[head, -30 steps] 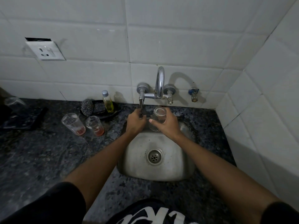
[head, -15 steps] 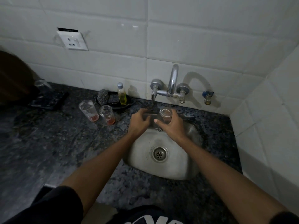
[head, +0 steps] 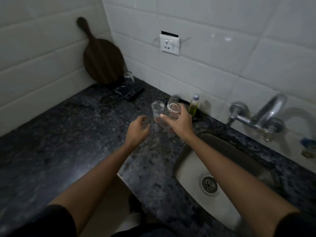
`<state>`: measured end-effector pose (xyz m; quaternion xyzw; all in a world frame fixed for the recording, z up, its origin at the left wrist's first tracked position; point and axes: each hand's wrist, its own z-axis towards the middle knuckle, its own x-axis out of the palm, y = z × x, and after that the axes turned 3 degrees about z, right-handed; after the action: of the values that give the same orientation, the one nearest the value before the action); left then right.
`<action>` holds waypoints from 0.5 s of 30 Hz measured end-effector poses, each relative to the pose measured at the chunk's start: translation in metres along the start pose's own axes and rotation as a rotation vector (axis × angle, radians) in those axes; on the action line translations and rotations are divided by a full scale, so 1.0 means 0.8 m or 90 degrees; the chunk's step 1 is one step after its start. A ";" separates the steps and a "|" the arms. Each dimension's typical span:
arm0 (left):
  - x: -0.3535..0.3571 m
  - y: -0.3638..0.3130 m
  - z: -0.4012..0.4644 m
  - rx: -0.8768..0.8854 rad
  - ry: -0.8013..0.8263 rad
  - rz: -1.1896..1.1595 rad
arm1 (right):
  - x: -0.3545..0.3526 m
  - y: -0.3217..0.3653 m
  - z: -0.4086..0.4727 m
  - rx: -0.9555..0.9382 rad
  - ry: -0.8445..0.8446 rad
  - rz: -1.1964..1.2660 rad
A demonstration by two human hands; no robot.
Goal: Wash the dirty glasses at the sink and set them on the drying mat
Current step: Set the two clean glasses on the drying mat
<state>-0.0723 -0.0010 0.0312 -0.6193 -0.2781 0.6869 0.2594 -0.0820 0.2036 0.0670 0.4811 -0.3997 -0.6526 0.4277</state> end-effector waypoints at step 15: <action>-0.090 0.285 0.281 -0.069 0.098 0.201 | 0.346 -0.031 0.263 -0.006 0.065 -0.081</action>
<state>-0.2919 -0.2273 -0.0602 -0.7190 -0.1934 0.6536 0.1353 -0.3378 -0.0264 0.0109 0.5364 -0.3426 -0.6548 0.4076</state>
